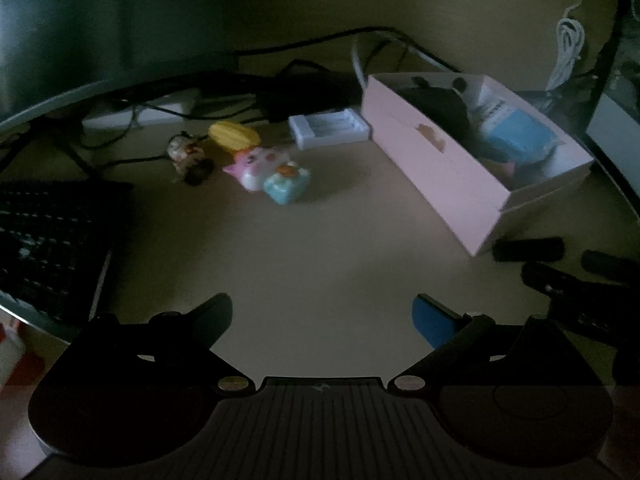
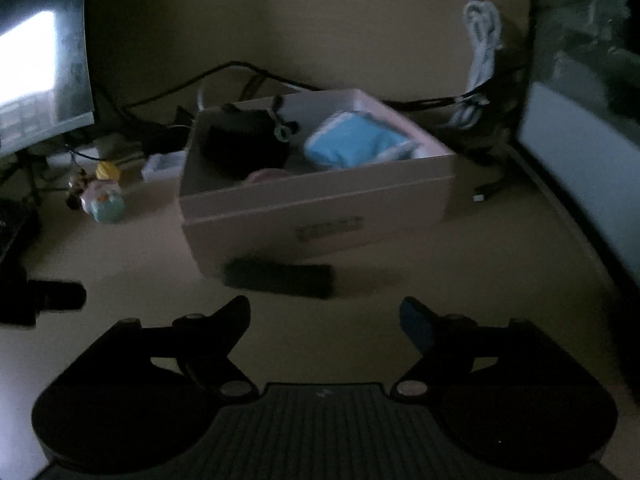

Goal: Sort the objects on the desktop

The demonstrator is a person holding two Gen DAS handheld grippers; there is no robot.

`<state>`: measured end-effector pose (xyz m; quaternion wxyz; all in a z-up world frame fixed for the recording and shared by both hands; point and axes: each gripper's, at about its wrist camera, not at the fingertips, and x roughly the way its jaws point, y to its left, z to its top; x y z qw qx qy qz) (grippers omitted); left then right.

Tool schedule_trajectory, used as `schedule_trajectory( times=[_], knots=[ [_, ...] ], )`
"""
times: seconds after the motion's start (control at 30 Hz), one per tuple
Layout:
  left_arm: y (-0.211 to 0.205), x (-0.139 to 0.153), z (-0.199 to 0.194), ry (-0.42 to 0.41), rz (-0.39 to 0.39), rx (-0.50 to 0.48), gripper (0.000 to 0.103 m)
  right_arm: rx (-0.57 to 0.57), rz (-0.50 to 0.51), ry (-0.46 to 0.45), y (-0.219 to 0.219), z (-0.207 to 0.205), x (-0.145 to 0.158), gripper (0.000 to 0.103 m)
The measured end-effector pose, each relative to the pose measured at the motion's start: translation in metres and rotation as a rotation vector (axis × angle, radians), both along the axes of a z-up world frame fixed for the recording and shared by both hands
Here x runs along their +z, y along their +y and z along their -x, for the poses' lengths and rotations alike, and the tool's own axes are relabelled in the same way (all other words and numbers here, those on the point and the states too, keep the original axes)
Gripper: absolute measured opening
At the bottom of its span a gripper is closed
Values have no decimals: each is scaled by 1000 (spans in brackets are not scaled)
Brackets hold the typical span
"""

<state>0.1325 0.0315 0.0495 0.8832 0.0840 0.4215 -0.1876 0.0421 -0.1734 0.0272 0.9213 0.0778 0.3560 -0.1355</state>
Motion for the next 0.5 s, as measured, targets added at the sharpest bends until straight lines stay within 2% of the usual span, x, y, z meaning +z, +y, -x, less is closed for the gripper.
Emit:
schedule_trajectory(
  times=[0.17,0.3,0.37,0.43,0.5],
  knots=[
    [4,4,-22,-46,-13,-14,100,11,20,6,17,-26,-12,89],
    [6,13,-44,-82,-7,10,100,21,21,-67,7,-14,5,89],
    [10,16,-49,-84,14,26,100,-40,49,-134,-11,-3,21,90],
    [13,15,-51,-69,26,42,100,-161,56,-187,-42,5,35,97],
    [14,9,-48,-36,37,50,100,-268,4,-194,-83,-1,38,101]
  ],
)
